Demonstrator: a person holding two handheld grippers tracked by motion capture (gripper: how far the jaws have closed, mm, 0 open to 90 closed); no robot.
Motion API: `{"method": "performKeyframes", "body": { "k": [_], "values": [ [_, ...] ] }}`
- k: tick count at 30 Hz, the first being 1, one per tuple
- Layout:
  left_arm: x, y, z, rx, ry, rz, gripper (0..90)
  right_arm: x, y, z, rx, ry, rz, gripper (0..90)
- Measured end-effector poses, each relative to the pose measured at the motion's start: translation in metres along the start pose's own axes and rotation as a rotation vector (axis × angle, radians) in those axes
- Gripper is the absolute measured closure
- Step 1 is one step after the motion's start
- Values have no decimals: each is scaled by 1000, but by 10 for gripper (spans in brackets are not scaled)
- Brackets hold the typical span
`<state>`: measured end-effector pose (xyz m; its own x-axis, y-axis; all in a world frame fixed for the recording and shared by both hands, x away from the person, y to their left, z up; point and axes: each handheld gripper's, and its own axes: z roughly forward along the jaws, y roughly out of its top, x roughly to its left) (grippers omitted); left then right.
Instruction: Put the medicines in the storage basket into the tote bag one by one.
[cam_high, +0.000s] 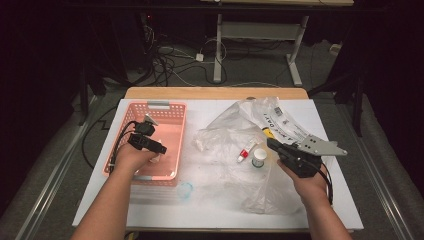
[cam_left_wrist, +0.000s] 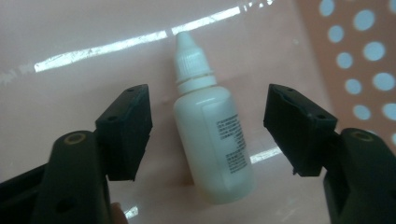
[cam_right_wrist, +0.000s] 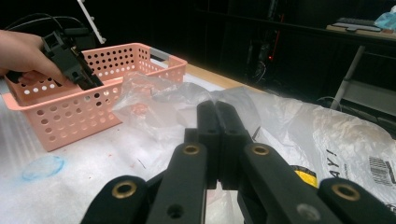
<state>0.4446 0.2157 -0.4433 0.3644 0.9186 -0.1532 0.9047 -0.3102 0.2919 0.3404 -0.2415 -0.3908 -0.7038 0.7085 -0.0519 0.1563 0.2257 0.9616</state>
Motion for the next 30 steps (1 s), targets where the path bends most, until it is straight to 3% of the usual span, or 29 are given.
{"method": "performKeyframes", "body": {
  "k": [10,22,30],
  "values": [
    [-4,1,6,34,38,24,535,0,-1,1,5,-1,5,900],
    [-6,-1,7,13,19,59,579,-2,-4,4,15,-7,12,900],
    [-7,-2,-3,-51,-2,76,581,-2,-1,2,0,-8,7,900]
  ]
}}
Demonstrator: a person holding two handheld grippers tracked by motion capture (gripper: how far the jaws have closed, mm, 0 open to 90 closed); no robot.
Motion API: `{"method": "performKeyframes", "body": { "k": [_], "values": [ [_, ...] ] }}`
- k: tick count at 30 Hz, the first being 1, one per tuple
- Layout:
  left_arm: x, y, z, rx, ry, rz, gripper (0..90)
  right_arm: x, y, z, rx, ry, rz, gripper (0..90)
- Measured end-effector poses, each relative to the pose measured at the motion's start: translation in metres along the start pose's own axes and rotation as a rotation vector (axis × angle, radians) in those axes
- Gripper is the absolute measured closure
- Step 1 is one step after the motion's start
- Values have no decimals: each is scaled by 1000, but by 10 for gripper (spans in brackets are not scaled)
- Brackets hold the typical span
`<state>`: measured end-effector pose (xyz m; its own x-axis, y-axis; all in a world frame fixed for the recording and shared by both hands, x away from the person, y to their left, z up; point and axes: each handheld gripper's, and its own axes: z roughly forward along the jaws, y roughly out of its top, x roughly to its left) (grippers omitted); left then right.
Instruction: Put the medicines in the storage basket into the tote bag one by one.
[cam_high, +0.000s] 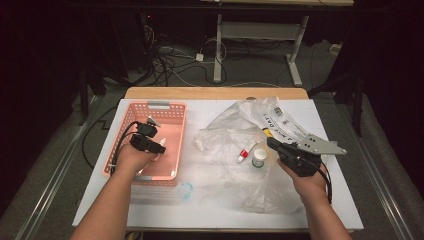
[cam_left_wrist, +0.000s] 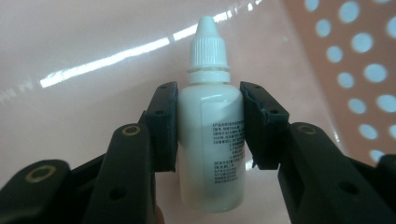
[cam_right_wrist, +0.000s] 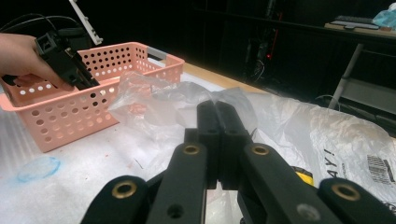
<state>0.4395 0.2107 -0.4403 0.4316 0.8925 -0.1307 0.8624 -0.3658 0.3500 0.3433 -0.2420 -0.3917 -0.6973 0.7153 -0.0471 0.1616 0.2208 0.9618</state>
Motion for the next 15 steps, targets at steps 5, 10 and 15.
{"method": "performKeyframes", "body": {
  "k": [5,10,15],
  "values": [
    [-1,-1,-5,-27,-13,12,581,-1,-1,1,4,-1,4,900],
    [-5,-3,-10,-61,-12,24,581,0,-1,1,6,-3,-3,900],
    [-12,-6,-20,-104,5,55,581,0,-3,1,8,-1,1,900]
  ]
}}
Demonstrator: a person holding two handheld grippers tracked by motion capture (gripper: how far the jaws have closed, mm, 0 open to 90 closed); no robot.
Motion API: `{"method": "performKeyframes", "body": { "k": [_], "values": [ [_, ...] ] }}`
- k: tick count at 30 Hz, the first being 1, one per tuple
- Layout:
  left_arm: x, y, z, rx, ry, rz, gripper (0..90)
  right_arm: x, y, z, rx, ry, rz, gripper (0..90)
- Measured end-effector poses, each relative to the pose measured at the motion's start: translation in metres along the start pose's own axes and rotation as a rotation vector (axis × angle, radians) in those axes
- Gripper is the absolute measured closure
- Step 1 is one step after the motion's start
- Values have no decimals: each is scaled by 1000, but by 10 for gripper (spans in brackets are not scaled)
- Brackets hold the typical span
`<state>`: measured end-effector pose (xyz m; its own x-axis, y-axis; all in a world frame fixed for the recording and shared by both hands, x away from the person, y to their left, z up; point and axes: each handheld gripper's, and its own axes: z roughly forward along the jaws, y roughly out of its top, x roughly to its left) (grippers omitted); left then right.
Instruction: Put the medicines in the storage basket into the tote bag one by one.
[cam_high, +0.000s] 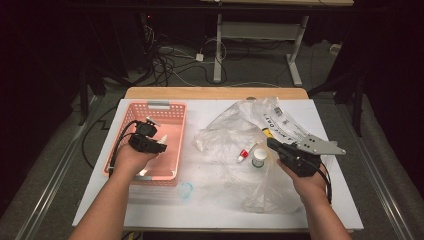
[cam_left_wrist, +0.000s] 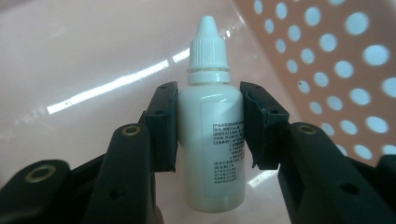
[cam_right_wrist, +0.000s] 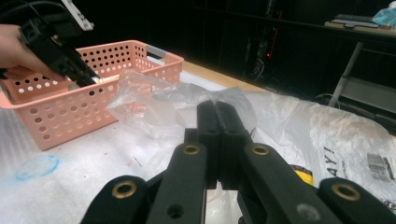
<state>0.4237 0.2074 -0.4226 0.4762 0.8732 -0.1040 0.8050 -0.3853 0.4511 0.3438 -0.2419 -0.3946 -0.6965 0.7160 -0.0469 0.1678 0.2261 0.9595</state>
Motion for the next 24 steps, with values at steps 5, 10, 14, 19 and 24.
{"method": "performKeyframes", "body": {
  "k": [5,10,14,19,24],
  "values": [
    [-7,-5,-13,-67,-4,14,582,2,1,-2,-1,2,-5,900],
    [-18,-14,-21,-138,-19,46,581,3,2,-5,-7,-4,-10,900],
    [-25,-22,-25,-188,-35,51,581,4,3,-5,-7,-1,-10,900],
    [-33,-27,-32,-250,-69,55,581,4,2,-3,-4,4,-15,900],
    [-52,-32,-40,-321,-104,91,581,4,1,-3,0,0,-9,900]
  ]
}}
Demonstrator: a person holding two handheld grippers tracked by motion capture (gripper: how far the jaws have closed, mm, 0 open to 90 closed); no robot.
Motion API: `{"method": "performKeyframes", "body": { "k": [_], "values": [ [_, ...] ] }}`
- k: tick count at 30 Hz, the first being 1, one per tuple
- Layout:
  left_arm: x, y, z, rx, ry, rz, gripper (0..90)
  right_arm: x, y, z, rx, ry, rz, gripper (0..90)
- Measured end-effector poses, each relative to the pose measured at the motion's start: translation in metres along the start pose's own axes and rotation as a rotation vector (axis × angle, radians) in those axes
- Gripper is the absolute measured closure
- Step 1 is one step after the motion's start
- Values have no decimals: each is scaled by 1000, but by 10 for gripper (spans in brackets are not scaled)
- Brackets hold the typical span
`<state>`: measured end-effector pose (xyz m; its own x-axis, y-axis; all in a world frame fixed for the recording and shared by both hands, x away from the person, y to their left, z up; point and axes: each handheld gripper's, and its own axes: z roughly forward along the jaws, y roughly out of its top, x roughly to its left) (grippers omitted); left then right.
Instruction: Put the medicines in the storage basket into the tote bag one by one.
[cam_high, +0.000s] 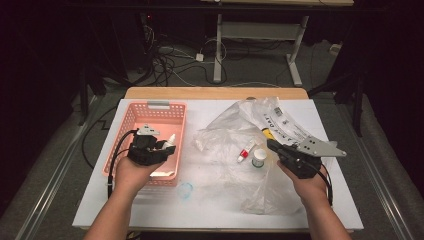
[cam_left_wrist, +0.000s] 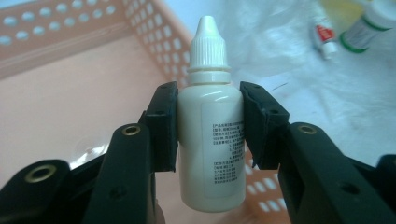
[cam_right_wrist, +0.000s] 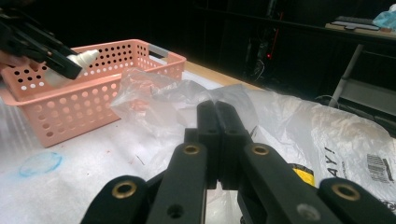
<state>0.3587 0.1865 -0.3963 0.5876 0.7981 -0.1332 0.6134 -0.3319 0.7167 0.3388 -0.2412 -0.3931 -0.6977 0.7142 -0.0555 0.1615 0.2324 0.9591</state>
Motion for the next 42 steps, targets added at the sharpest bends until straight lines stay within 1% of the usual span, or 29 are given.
{"method": "performKeyframes", "body": {
  "k": [6,7,8,9,10,11,14,18,22,24,27,29,33,36,40,42],
  "values": [
    [-25,1,-4,-72,-51,36,581,1,0,0,0,-3,-7,900],
    [-29,1,-4,-79,-60,40,582,1,0,1,0,-1,-10,900],
    [-33,1,-3,-85,-68,50,582,2,-1,1,-1,2,-7,900],
    [-38,2,-2,-88,-65,62,581,2,-1,1,0,1,-6,900],
    [-43,2,0,-93,-78,72,582,2,-1,1,1,0,-6,900],
    [-47,3,2,-95,-83,83,581,2,-1,1,2,1,-7,900],
    [-56,4,11,-96,-99,95,581,2,-1,1,1,2,-7,900],
    [-67,4,21,-97,-124,103,581,2,-1,1,-3,4,-3,900],
    [-77,4,30,-90,-137,121,581,2,-1,1,-2,3,-8,900],
    [-81,4,34,-91,-147,123,581,2,-1,1,-3,4,-8,900],
    [-89,6,43,-73,-158,127,581,2,-1,1,-5,5,-8,900],
    [-94,6,50,-65,-166,138,581,2,0,1,-3,3,-10,900],
    [-103,10,64,-58,-167,150,581,2,0,0,-6,3,-10,900],
    [-107,14,76,-58,-162,146,581,2,0,0,-6,3,-12,900],
    [-111,21,89,-71,-160,148,581,2,0,0,-7,6,-10,900],
    [-114,25,94,-83,-156,157,581,2,0,0,-8,6,-8,900]
  ]
}}
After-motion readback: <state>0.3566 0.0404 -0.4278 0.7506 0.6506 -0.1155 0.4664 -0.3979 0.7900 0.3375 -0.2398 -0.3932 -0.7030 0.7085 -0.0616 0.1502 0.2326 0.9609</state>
